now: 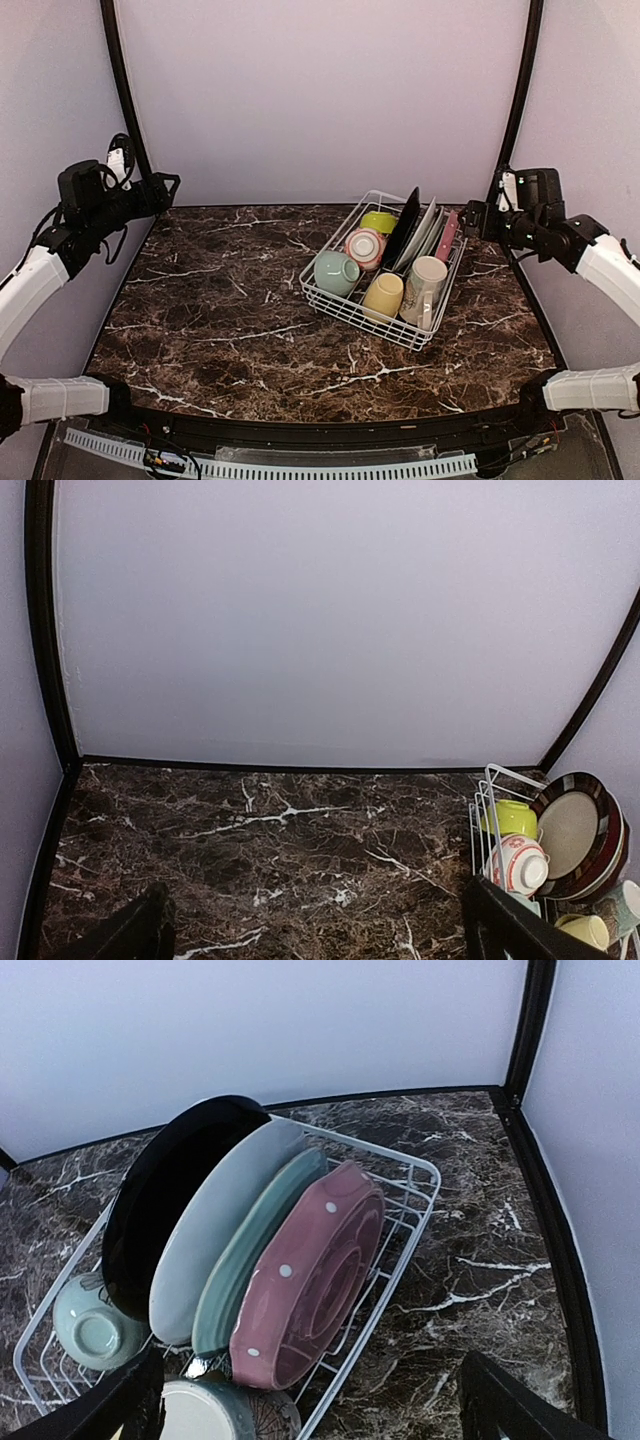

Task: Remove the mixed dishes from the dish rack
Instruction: Grab the cup from the dish rack.

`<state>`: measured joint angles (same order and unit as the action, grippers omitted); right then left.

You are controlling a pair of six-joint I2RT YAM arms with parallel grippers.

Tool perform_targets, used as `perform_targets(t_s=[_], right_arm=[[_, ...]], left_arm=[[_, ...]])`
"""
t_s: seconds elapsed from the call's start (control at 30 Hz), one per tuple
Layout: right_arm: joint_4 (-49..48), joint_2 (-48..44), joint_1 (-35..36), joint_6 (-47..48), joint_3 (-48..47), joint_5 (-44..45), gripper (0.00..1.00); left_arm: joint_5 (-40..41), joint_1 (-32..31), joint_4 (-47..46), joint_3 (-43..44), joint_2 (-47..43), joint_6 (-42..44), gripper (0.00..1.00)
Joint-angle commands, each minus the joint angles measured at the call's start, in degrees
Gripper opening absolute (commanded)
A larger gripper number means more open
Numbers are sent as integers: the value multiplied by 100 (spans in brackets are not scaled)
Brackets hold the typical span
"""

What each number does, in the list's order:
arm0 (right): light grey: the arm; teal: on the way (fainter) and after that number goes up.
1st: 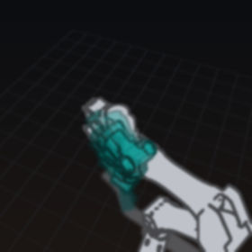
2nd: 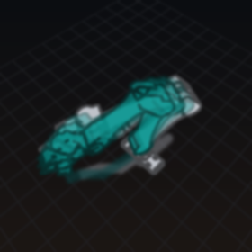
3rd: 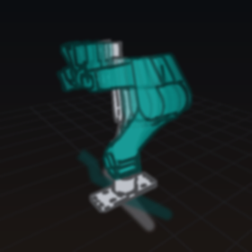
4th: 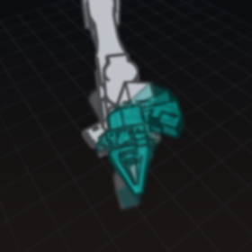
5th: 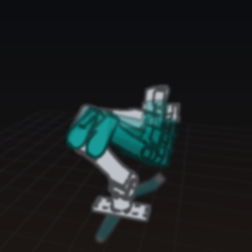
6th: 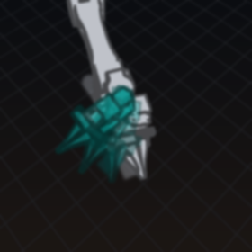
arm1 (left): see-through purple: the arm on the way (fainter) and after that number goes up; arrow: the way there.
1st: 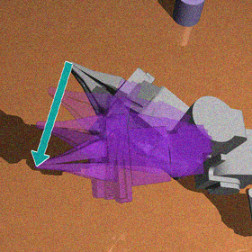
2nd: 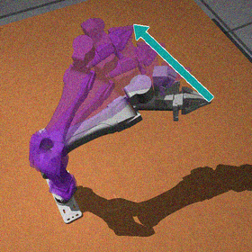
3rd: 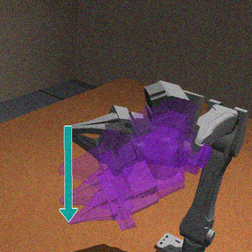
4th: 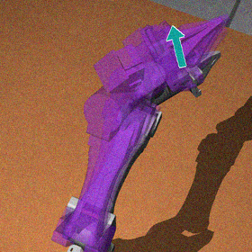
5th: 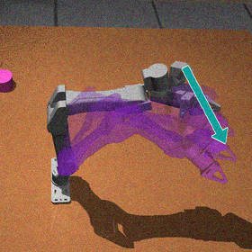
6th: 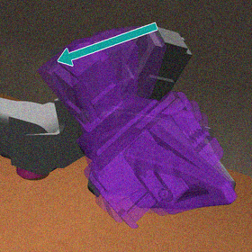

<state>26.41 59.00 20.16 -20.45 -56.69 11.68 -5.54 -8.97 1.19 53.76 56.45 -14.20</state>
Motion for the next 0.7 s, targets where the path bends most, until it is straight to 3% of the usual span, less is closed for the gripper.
perform_targets(t_s=[0.0,0.13,0.3,0.5,0.67], right_arm=[[135,125,99,441,-243,-927,99],[215,325,313,641,-359,-1788,99],[611,626,749,827,-548,-2245,99],[1533,765,1024,556,-461,-1708,99],[1303,685,1054,337,-58,-1626,99]], left_arm=[[-522,-42,255,271,192,42,99],[-979,-54,288,374,500,-66,99],[-1710,-89,518,678,1032,-171,99],[-1963,-253,875,941,1365,-109,99],[-1963,-289,879,925,1365,-114,99]])
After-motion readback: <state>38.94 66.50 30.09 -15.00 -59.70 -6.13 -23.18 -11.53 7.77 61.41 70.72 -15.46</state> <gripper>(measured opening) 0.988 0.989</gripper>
